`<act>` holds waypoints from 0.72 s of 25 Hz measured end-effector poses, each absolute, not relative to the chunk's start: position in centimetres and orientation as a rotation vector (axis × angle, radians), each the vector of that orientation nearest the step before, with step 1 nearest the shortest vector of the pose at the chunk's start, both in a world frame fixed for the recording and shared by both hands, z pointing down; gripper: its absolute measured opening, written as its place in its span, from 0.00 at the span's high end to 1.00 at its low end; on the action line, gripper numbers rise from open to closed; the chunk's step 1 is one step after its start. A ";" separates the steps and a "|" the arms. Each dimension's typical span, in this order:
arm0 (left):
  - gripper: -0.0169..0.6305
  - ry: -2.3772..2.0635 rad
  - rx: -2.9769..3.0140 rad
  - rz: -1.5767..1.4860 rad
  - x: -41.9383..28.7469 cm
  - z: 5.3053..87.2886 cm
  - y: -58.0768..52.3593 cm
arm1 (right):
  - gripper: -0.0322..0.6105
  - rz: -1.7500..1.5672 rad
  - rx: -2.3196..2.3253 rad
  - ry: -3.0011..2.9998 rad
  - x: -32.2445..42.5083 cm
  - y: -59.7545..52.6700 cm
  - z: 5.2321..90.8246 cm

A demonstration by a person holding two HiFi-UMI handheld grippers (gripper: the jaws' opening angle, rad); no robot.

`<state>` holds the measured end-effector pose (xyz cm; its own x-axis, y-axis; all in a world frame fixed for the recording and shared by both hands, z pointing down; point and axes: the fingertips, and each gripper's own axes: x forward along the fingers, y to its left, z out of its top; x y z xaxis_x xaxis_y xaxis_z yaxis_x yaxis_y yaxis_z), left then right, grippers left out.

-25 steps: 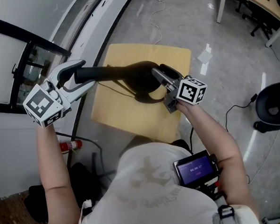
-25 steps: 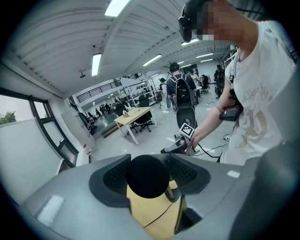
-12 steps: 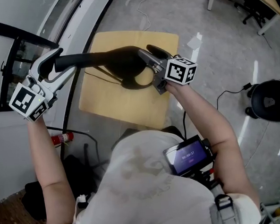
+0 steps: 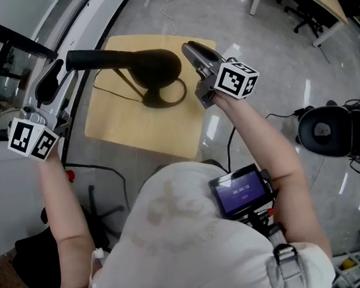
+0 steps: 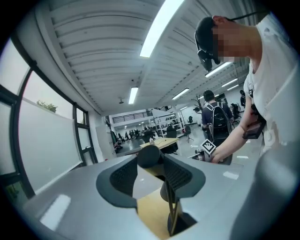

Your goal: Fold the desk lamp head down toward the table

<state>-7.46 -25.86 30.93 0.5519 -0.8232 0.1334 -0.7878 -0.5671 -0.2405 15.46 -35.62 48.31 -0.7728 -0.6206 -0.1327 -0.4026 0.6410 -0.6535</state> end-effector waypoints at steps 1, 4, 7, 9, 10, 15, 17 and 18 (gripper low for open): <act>0.72 1.417 -2.631 -0.322 -8.3 31.6 -25.6 | 0.79 -0.868 -0.825 2.535 15.4 -35.5 48.0; 0.81 1.544 -2.641 -0.243 -10.8 33.5 -24.4 | 0.89 -0.841 -0.830 2.596 14.6 -34.7 46.9; 0.93 1.651 -2.657 -0.174 -11.8 35.4 -22.0 | 0.93 -0.786 -0.828 2.690 14.3 -32.6 45.4; 0.96 1.698 -2.676 -0.137 -11.1 36.8 -20.0 | 0.93 -0.747 -0.825 2.753 14.8 -31.2 44.7; 0.96 1.713 -2.689 -0.121 -10.6 37.4 -19.4 | 0.93 -0.734 -0.824 2.776 15.0 -30.8 44.4; 0.97 1.719 -2.745 -0.068 -9.1 40.2 -16.7 | 0.93 -0.660 -0.783 2.893 14.0 -28.7 43.2; 0.97 1.724 -2.749 -0.057 -8.9 41.0 -14.0 | 0.93 -0.619 -0.746 2.929 13.1 -25.7 42.9; 0.97 1.725 -2.753 -0.048 -8.9 41.3 -13.0 | 0.93 -0.597 -0.727 2.941 12.6 -24.5 42.6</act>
